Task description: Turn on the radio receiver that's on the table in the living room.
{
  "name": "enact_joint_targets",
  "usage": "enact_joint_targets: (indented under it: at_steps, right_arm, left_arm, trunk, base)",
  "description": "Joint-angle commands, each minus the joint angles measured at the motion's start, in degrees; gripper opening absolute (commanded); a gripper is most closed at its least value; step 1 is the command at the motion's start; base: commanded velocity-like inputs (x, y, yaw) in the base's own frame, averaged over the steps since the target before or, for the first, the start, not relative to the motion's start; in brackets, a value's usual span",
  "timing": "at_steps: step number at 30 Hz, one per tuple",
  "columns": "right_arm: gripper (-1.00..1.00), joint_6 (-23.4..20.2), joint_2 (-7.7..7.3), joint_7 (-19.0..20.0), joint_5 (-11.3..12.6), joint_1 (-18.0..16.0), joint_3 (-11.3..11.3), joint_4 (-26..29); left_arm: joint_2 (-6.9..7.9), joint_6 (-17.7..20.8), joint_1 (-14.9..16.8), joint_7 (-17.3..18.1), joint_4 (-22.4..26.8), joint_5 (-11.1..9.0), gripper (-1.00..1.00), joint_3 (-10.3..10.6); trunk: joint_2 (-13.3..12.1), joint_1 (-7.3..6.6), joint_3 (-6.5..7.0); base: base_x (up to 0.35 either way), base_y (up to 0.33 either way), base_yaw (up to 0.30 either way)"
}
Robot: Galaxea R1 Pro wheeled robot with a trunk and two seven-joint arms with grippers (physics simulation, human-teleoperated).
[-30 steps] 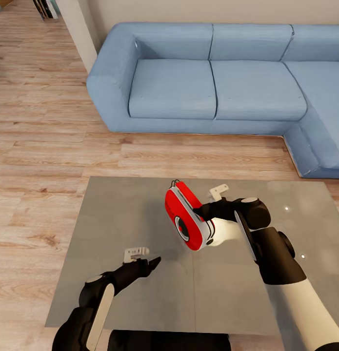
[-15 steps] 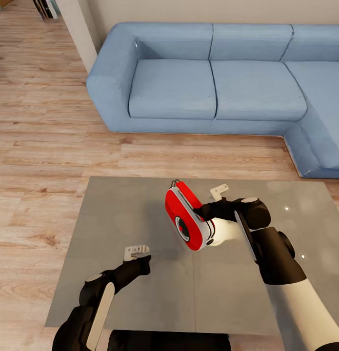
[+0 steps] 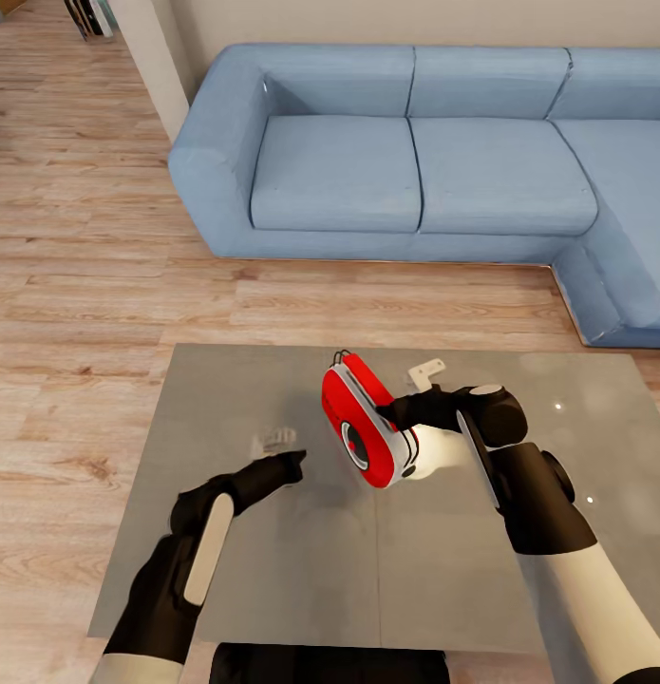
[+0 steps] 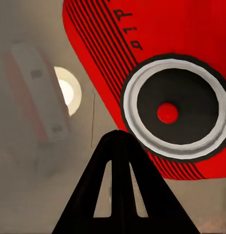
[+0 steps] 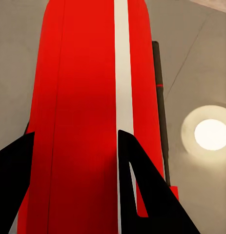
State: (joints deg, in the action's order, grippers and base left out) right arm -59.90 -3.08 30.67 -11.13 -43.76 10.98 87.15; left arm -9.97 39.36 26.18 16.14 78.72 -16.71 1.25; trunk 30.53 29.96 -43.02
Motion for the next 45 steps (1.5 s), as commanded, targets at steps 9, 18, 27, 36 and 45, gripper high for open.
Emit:
enact_joint_targets:
  at_steps: [9, 18, 27, 36, 45]
  right_arm:
    - [-1.0, -0.1, -0.98, -0.22, -0.13, 0.07, 0.8, -0.93]
    - [-1.0, -0.1, -2.54, 0.01, -2.73, 0.08, -0.23, -0.85]
    - [-1.0, -0.1, -2.51, 0.09, -3.81, 0.08, -0.14, -0.77]
    - [-1.0, -0.1, -2.53, 0.09, -0.29, 0.08, -0.08, -0.75]
    - [-1.0, -0.1, -2.55, 0.09, -0.25, 0.08, -0.08, -0.75]
  left_arm:
    - [0.95, -0.7, 2.46, 1.0, -3.46, -3.32, -1.0, 1.89]
    - [0.21, 0.67, 1.27, -0.2, -6.32, -2.29, -1.0, 4.78]
    - [-0.02, 0.77, 1.19, 0.59, -8.96, -1.6, -1.0, 7.68]
    - [-0.02, 1.06, 10.07, 2.48, -15.84, -9.41, -1.0, 9.16]
    - [-0.02, 1.07, 14.75, 2.16, -19.46, -10.04, -1.0, 9.21]
  trunk:
    - [0.01, 0.0, 0.0]
    - [0.01, 0.0, 0.0]
    - [0.01, 0.0, 0.0]
    - [0.01, 0.0, 0.0]
    - [0.01, 0.0, 0.0]
  base:
    - [0.0, 0.0, 0.0]
    - [0.0, 0.0, 0.0]
    - [0.0, 0.0, 0.0]
    - [0.0, 0.0, 0.0]
    - [0.0, 0.0, 0.0]
